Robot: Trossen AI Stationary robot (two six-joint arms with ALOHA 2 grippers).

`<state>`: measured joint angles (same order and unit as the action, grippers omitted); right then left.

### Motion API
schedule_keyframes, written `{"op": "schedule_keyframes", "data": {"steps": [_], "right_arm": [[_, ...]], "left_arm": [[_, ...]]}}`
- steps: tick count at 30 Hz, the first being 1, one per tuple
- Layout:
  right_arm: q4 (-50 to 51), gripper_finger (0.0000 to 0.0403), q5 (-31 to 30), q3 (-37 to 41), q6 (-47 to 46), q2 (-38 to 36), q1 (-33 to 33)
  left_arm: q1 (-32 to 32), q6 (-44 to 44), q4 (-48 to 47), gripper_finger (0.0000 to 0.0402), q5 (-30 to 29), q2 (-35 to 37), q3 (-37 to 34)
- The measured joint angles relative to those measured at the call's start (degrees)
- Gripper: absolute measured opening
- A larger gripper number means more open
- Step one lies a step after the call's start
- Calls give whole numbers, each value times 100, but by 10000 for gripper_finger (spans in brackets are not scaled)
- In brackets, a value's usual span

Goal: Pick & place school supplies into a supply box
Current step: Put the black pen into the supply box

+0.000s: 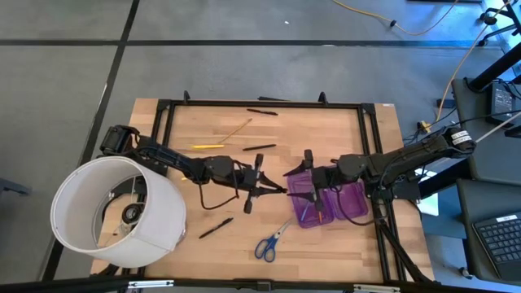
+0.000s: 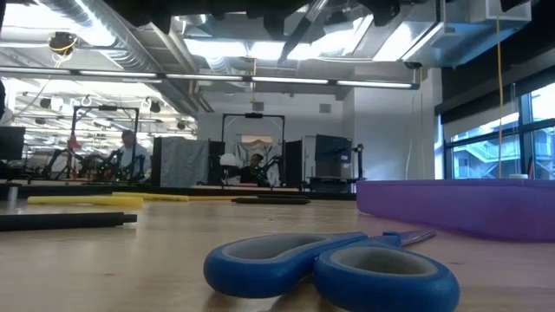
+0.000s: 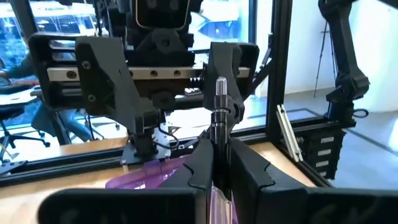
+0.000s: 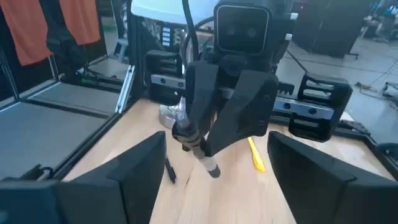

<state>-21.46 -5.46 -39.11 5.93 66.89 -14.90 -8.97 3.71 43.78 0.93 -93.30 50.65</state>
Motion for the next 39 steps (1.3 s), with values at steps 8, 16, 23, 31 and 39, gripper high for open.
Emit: {"op": "schedule_keyframes", "data": {"steps": [8,16,23,31,39], "right_arm": [[-265,254,256,0,31,27,-4],[-797,227,252,-2,52,356,-2],[-858,193,239,0,55,431,0],[-1034,139,234,2,57,429,0],[-1050,91,230,2,142,422,0]], "left_arm": [[7,0,309,24,-26,0,0],[7,6,440,25,-280,-1,4],[4,10,418,26,-271,0,4],[2,65,414,26,-260,0,4],[2,8,403,26,-295,2,2]]}}
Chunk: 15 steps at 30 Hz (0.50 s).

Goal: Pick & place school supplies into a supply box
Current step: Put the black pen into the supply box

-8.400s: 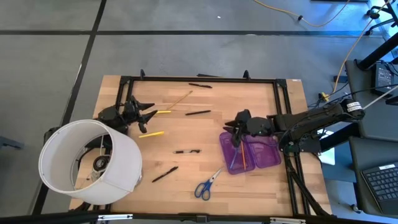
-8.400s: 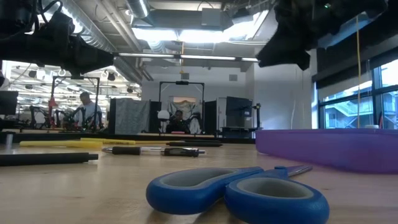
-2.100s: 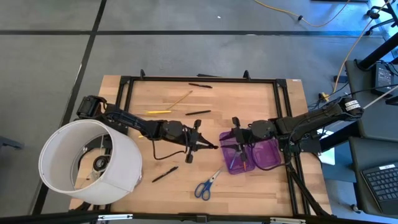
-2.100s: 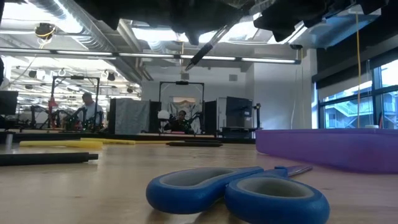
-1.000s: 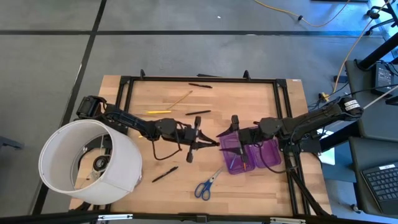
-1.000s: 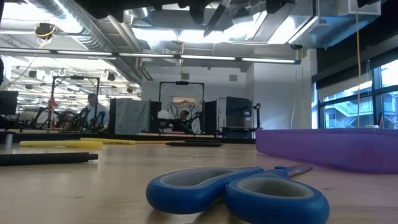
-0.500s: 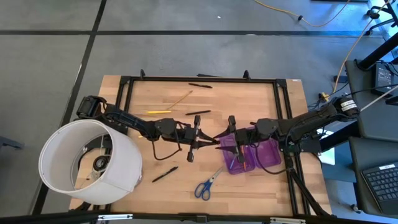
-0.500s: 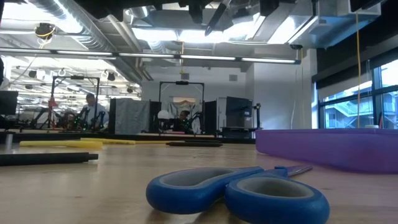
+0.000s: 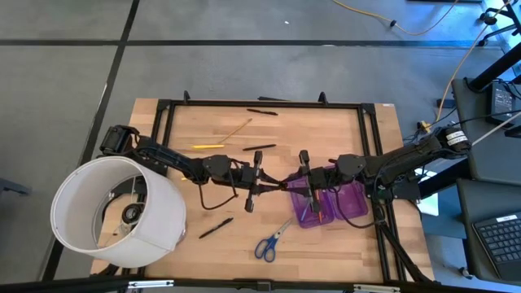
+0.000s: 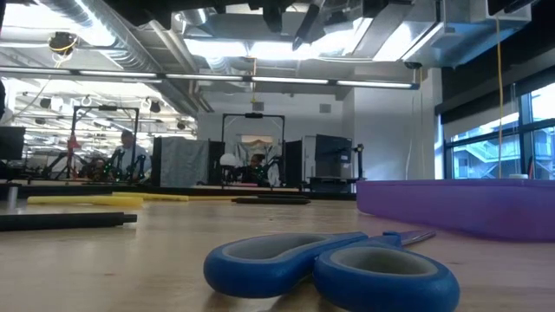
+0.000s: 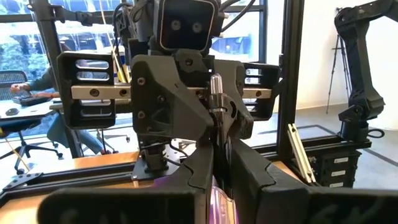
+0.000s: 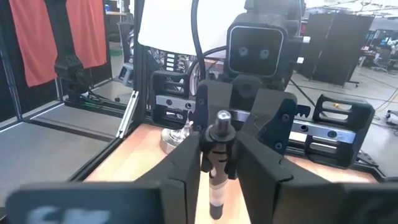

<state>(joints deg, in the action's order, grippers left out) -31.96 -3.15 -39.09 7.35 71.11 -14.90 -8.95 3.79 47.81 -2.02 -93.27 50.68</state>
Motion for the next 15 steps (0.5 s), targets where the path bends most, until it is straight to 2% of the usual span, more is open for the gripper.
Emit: {"op": "schedule_keyframes", "data": {"steps": [8,15], "right_arm": [[-3,73,6,0,-89,0,0],[74,74,23,2,-127,8,-2]], "left_arm": [[4,0,-40,45,-4,0,0],[3,218,-363,93,5,0,0]]}}
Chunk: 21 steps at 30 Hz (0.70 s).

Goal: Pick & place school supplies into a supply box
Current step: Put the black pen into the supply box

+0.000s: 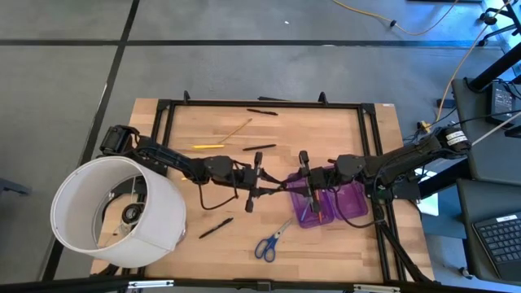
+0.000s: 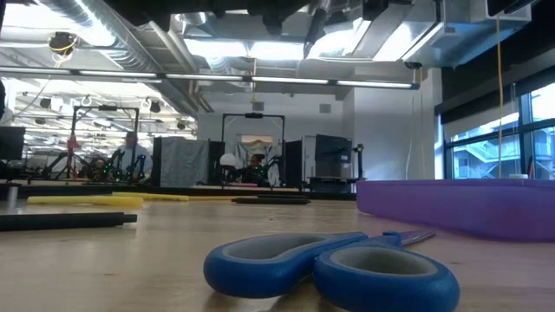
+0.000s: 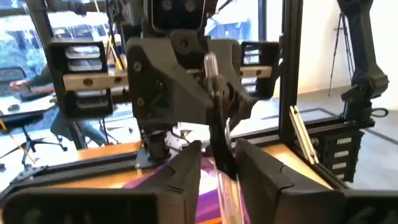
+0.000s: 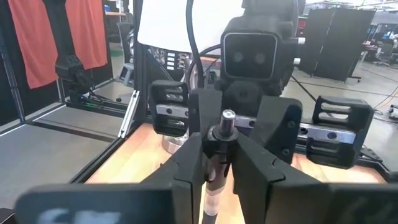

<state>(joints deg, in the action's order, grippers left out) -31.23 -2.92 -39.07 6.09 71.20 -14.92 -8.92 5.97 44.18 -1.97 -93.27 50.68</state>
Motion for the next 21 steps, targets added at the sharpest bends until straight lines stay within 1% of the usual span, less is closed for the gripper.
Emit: {"op": "schedule_keyframes", "data": {"steps": [5,9,12,15,17,21], "right_arm": [[223,75,-12,0,-4,-2,-2],[521,74,-144,0,-206,-2,9],[871,74,-664,0,-601,-38,3],[1372,76,-1070,-4,-1085,-99,-2],[1612,76,-1184,-2,-1320,-99,28],[2065,74,-1204,-4,-1980,-100,96]], "left_arm": [[4,-50,-540,128,-102,0,0],[-3,-67,-1334,143,-574,0,0],[-1,-149,-1985,149,-887,-2,0],[17,-323,-2532,150,-986,-4,-8],[11,-395,-2735,148,-968,-4,-9],[2,-650,-3150,146,-900,-4,-9]]}}
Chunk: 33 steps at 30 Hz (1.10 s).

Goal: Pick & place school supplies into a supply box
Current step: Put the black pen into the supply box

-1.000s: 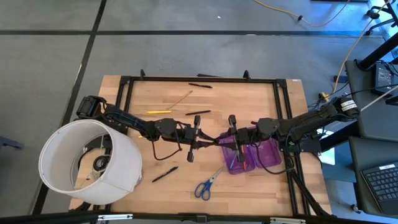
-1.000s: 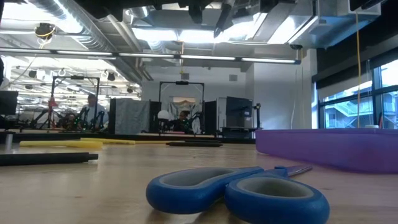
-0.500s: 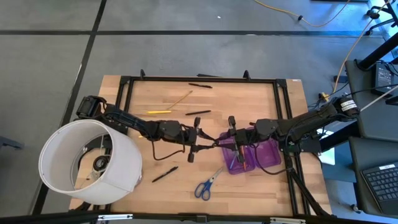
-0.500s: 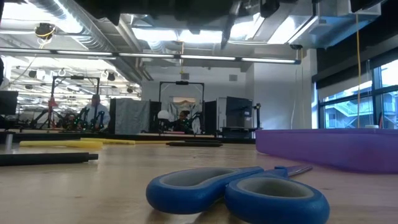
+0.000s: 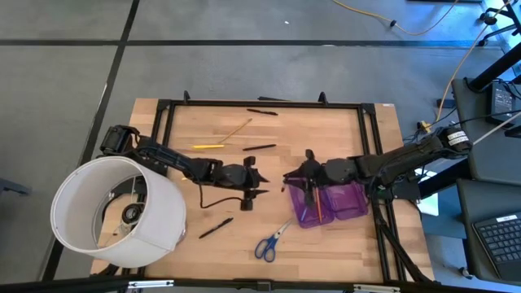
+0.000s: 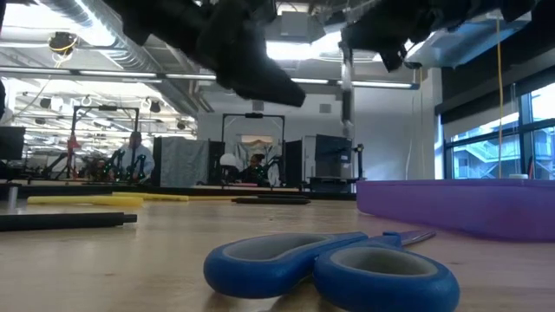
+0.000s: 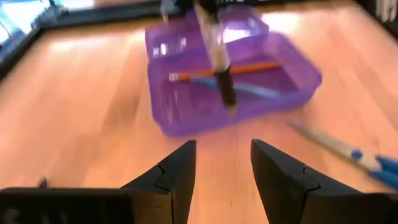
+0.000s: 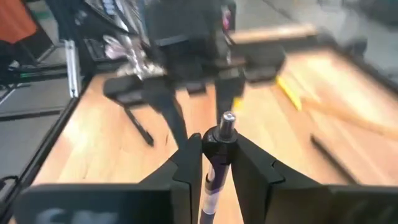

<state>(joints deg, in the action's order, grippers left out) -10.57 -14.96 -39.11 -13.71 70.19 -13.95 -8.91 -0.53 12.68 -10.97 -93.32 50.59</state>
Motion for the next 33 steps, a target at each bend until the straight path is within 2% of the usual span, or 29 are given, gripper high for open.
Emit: {"op": "schedule_keyframes", "data": {"steps": [3,7,15,22,30,33], "right_arm": [[494,76,134,0,-599,0,63],[1202,77,501,0,-1350,0,210],[2451,77,1205,0,-2561,0,541],[3375,78,1211,0,-2997,0,651],[3370,79,1211,0,-3188,2,656],[3426,79,1253,0,-3373,1,656]], "left_arm": [[0,-243,-529,147,240,0,0],[-9,-816,-1139,147,855,0,0],[-106,-1884,-1908,137,1878,0,0],[-399,-2573,-2584,129,1988,0,2],[-757,-2785,-3194,121,1613,0,2],[-839,-2788,-3282,119,1690,0,2]]}}
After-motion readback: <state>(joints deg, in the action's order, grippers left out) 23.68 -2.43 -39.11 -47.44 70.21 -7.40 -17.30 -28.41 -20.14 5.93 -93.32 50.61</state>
